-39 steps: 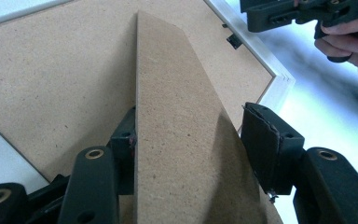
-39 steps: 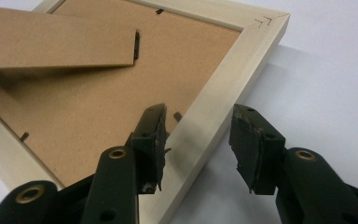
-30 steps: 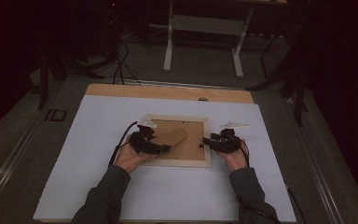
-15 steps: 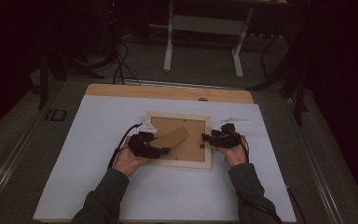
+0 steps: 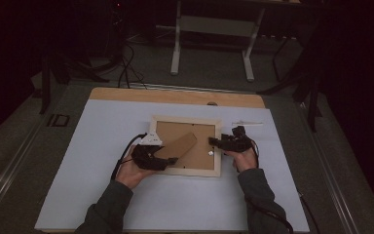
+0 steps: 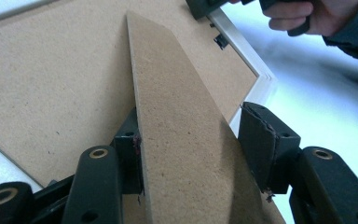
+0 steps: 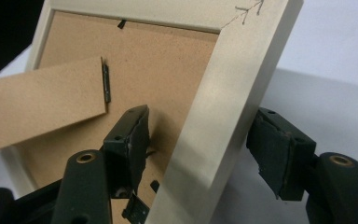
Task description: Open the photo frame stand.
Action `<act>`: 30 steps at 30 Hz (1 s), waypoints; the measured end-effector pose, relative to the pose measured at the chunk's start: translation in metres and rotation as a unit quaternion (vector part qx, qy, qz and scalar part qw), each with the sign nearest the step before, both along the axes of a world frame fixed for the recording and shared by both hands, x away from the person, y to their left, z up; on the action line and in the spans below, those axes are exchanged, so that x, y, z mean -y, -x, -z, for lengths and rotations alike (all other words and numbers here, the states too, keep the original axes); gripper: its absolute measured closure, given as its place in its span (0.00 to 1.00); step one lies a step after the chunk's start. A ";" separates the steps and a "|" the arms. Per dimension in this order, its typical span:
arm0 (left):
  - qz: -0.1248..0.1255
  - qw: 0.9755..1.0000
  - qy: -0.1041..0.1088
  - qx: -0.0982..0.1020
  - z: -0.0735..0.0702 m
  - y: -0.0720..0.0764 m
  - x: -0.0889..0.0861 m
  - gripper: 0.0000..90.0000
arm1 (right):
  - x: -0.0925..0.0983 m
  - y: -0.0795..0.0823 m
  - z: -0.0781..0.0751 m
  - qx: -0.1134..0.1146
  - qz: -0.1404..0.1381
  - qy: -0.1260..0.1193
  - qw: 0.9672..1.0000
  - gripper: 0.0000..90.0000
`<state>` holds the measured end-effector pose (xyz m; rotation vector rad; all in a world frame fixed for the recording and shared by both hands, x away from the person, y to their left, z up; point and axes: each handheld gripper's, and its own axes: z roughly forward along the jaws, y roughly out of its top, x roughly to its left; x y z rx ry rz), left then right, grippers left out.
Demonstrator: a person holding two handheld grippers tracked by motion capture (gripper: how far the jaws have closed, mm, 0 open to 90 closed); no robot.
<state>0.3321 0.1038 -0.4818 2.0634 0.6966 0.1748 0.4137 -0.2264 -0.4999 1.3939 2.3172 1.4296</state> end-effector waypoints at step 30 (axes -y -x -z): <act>0.001 1.000 -0.026 0.016 -0.013 -0.006 0.001 0.56 | 0.008 0.000 -0.020 0.032 0.041 -0.050 0.997 0.67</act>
